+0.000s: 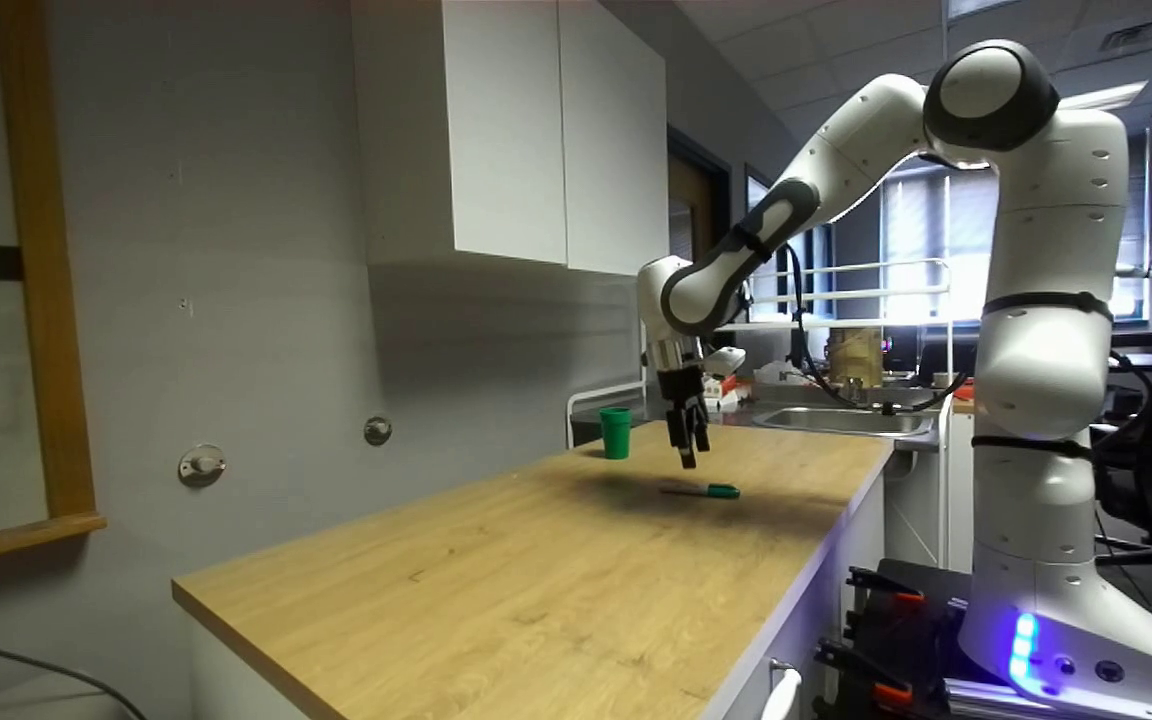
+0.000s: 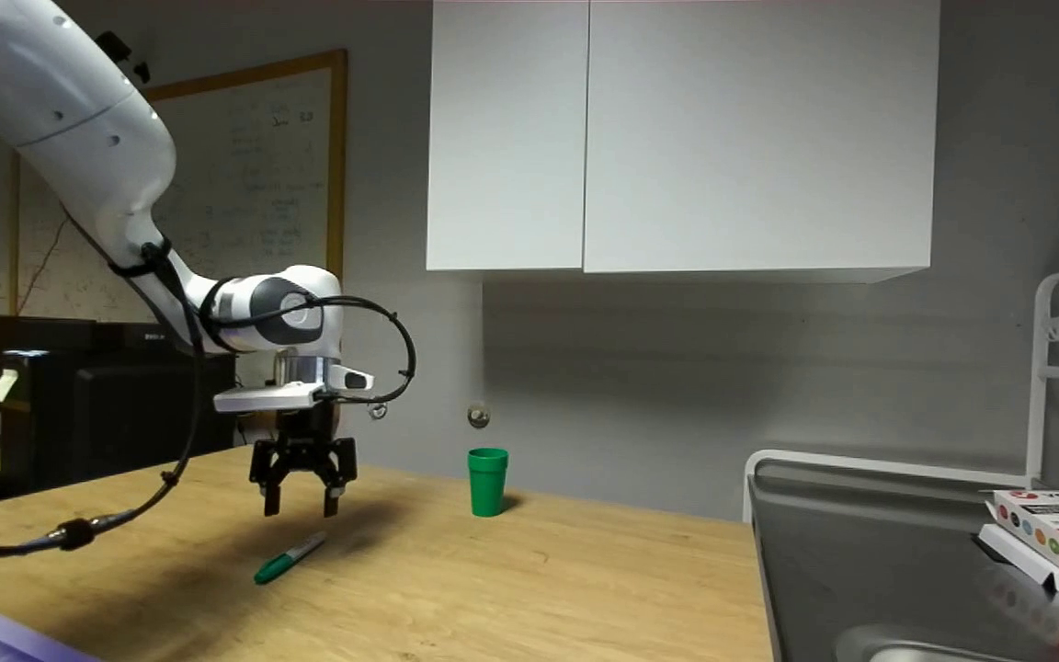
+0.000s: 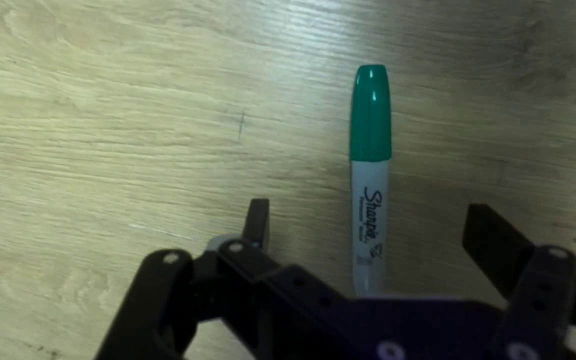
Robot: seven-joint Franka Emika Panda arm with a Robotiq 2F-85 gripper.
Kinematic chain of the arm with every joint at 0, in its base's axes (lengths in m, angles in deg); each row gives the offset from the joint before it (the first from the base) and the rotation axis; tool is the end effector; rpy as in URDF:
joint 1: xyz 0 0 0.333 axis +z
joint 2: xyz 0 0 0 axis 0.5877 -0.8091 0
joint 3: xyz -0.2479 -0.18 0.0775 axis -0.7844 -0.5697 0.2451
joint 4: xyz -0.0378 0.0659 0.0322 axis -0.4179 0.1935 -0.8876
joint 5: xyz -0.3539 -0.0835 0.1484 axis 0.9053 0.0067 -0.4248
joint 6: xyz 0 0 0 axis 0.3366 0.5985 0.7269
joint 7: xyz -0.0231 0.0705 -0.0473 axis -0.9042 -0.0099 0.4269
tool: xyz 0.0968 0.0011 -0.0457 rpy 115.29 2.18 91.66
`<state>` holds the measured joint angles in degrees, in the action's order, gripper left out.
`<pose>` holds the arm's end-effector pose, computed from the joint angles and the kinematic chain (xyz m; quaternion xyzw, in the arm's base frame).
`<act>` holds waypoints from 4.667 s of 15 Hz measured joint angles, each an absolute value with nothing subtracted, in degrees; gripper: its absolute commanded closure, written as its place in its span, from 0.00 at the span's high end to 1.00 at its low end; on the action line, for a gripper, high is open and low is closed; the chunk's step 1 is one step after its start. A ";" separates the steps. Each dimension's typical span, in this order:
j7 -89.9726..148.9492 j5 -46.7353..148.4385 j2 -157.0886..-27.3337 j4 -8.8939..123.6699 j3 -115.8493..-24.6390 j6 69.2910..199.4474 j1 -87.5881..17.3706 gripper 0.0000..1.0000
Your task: Put the marker inside the cup
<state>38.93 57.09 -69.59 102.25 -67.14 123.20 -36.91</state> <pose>0.4641 -0.0208 0.3481 0.9929 0.0752 -0.0705 0.0588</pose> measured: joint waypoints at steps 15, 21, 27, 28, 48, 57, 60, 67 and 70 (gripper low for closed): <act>47.43 57.07 -77.63 100.38 -67.19 128.07 -37.03 0.13; 46.94 57.98 -77.30 99.92 -67.37 127.94 -37.07 0.07; 32.93 65.57 -72.19 99.71 -67.48 127.11 -37.09 0.07; 30.29 65.88 -70.49 99.46 -67.47 126.76 -37.09 0.07; -1.23 84.55 -90.26 54.05 -65.46 105.94 -37.66 0.06; -1.49 81.37 -110.59 28.89 -76.24 102.08 -37.94 0.06; -1.59 77.90 -116.02 21.27 -78.19 99.58 -38.16 0.06; -4.63 73.62 -126.77 5.51 -79.32 94.22 -37.40 0.06; -6.62 73.62 -129.21 1.72 -79.33 93.63 -37.16 0.06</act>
<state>-6.62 73.62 -129.21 1.72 -79.33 93.63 -37.16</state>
